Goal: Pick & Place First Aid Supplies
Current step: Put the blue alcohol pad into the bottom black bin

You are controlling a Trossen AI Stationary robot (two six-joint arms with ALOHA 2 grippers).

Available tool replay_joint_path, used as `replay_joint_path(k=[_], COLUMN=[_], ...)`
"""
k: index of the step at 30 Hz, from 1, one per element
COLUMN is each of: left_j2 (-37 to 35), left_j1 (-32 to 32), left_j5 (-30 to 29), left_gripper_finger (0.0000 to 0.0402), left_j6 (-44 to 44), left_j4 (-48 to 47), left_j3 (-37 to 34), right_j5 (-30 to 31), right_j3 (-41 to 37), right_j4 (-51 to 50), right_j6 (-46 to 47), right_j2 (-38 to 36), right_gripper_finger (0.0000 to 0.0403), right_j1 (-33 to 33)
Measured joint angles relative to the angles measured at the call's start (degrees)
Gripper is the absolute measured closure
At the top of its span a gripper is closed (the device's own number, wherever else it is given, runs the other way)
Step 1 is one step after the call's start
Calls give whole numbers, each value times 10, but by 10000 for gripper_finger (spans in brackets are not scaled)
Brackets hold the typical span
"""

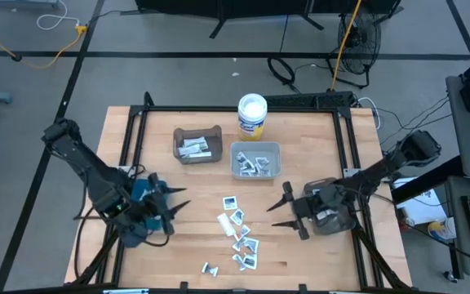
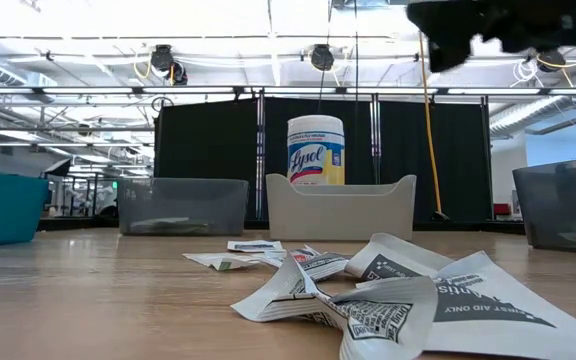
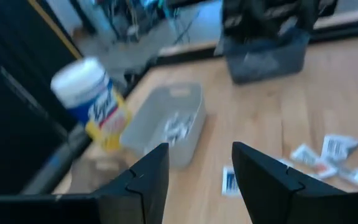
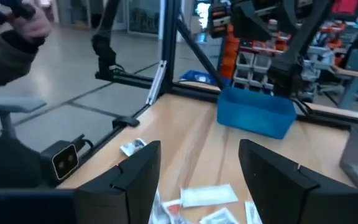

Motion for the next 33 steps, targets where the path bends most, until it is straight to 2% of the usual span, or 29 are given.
replay_joint_path(k=[4, 8, 12, 16, 22, 27, 33], left_j2=[0, 0, 0, 0, 0, 0, -6], left_j1=[8, 21, 44, 67, 83, 78, 43], left_j5=[-8, 24, 74, 119, 156, 156, 109], left_gripper_finger=[220, 220, 220, 220, 220, 220, 220], left_j6=[138, 253, 334, 374, 375, 369, 406], left_j4=[172, 346, 514, 619, 675, 669, 671], left_j3=[-37, -98, -167, -221, -266, -273, -273], right_j5=[-16, -51, -85, -90, -133, -134, -132], right_j3=[68, 146, 188, 208, 243, 324, 402], right_j4=[-129, -272, -308, -318, -321, -365, -424], right_j6=[-8, -3, -25, -30, -21, -18, -27], right_j2=[1, 11, 23, 44, 125, 212, 294], right_gripper_finger=[190, 190, 190, 190, 190, 190, 190], right_j1=[-35, -72, -103, -135, -164, -172, -175])
